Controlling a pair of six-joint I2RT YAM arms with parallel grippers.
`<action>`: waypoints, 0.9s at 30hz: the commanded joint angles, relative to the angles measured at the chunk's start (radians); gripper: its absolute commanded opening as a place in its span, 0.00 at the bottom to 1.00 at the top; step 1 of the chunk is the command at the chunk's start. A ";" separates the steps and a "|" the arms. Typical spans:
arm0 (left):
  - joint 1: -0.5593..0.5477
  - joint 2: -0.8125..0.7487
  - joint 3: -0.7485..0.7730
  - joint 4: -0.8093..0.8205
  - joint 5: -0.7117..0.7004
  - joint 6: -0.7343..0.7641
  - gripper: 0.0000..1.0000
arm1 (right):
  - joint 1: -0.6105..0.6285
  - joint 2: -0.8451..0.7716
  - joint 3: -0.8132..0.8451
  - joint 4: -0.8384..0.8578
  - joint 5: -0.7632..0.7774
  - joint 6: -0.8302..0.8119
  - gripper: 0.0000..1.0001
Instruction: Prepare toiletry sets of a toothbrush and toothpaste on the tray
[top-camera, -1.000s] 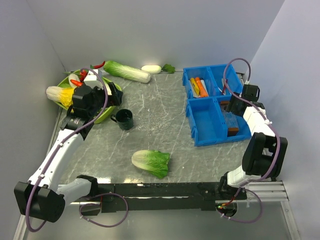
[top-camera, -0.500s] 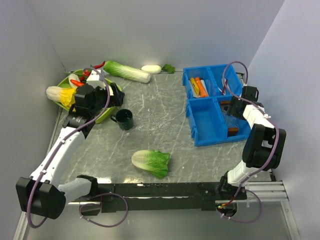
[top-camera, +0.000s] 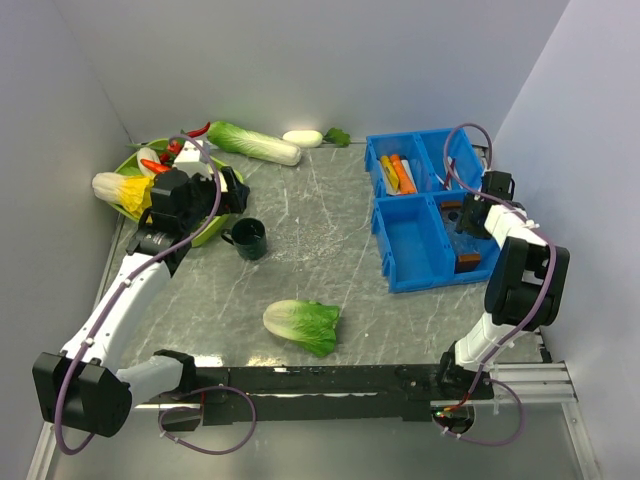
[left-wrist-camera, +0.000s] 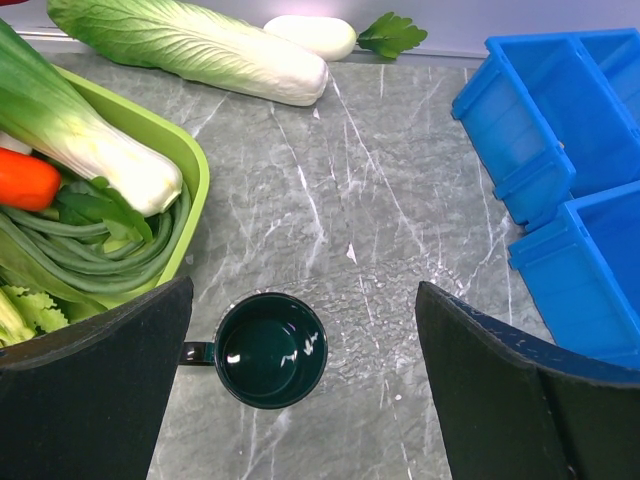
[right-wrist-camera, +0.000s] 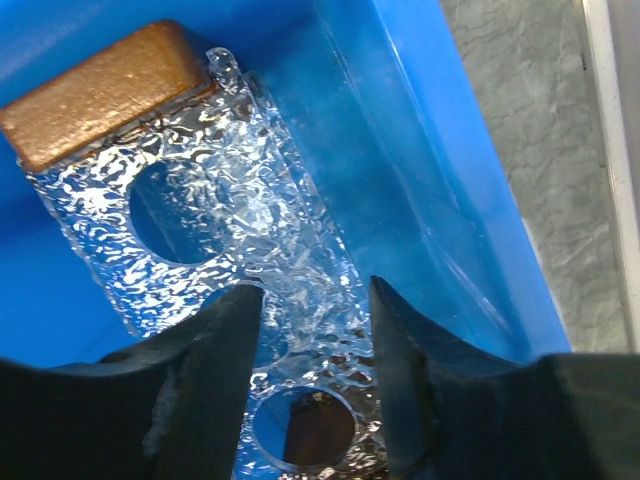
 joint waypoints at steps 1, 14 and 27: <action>-0.002 -0.001 0.002 0.036 0.017 0.016 0.96 | -0.009 0.039 0.058 0.011 -0.005 -0.014 0.50; -0.004 0.031 0.020 0.016 0.043 0.005 0.97 | -0.007 0.082 0.087 -0.026 -0.048 -0.020 0.31; -0.007 0.053 0.029 0.003 0.055 0.005 0.96 | -0.009 0.002 0.078 -0.056 -0.085 -0.031 0.04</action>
